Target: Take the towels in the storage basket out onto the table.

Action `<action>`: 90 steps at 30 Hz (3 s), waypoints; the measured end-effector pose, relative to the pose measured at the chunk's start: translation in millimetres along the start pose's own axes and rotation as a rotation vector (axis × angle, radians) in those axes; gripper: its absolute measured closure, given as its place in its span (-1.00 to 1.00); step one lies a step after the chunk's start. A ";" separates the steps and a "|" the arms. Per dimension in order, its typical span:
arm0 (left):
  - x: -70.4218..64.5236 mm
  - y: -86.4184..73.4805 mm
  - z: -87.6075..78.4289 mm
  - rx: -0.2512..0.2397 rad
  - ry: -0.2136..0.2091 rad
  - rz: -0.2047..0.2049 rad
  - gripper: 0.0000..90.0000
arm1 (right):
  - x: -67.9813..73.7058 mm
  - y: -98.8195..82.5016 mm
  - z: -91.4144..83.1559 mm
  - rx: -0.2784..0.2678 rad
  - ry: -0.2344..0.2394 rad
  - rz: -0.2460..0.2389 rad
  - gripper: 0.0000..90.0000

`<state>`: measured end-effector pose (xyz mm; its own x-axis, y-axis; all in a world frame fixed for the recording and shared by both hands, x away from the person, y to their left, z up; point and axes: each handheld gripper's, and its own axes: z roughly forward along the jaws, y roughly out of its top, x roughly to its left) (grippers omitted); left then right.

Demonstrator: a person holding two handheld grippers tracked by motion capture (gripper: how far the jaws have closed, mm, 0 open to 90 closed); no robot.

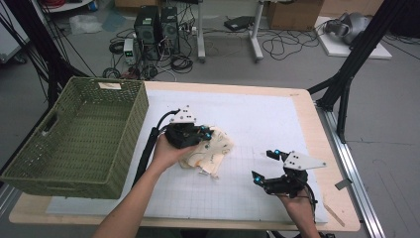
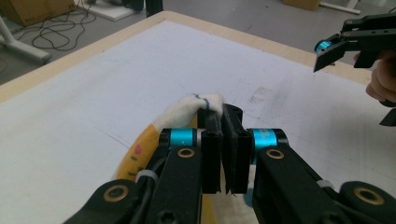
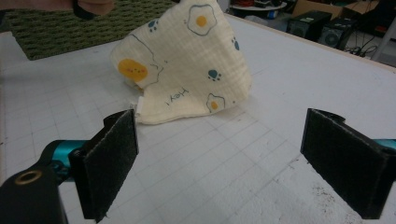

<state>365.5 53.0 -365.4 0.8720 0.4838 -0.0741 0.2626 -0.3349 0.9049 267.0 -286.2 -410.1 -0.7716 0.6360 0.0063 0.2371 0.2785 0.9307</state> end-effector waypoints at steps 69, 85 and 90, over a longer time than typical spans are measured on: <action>-5.3 -97.4 -15.7 0.248 0.106 -0.059 0.56 | 25.3 10.1 133.2 0.276 0.240 -0.088 0.29; -8.8 -93.3 -22.8 0.239 0.115 -0.049 0.97 | 23.4 12.0 133.9 0.323 0.302 -0.111 0.97; -13.4 -88.9 -40.8 0.163 0.133 -0.044 0.97 | 16.6 15.6 115.4 0.300 0.305 -0.122 0.97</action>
<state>313.6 109.2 -427.8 0.7989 0.5996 -0.0463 0.3719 -0.4321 0.8216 326.1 -188.2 -437.7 -0.9328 0.3565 0.0523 0.2594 0.5637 0.7842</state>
